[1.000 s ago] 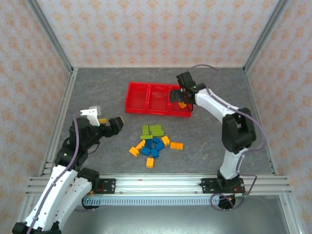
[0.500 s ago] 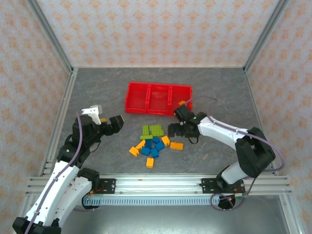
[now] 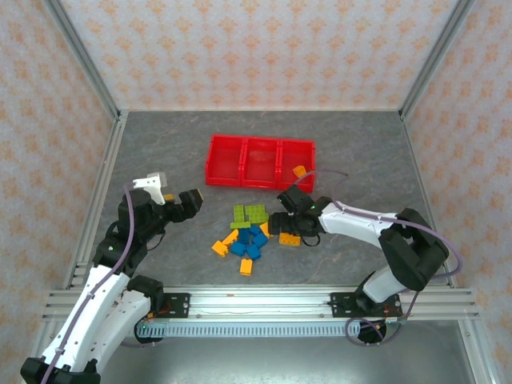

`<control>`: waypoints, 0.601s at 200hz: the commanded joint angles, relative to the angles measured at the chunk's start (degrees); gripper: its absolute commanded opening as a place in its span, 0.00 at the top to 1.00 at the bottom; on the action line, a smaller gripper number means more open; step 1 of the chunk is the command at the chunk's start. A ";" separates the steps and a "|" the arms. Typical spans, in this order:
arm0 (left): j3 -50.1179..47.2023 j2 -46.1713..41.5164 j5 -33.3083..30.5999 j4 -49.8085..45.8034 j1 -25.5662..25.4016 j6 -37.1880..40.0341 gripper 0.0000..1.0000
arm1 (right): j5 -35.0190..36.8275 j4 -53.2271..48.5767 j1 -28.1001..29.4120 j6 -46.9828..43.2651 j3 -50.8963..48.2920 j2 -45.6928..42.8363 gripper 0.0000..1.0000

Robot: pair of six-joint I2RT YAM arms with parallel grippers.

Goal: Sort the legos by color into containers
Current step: Pick up the lego from the bottom-center of the table.

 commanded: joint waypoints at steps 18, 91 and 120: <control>-0.20 -0.12 -1.06 0.58 -0.33 -0.35 0.01 | 0.03 -2.63 1.64 0.15 -3.52 -5.17 0.12; -0.18 -1.59 -1.50 0.31 -0.39 -0.43 0.01 | 0.72 -11.02 1.71 -2.75 -3.43 -9.74 0.06; -0.07 -1.96 -1.58 0.14 -0.41 -0.40 0.01 | 1.12 -10.12 2.31 2.23 -3.35 -6.64 0.04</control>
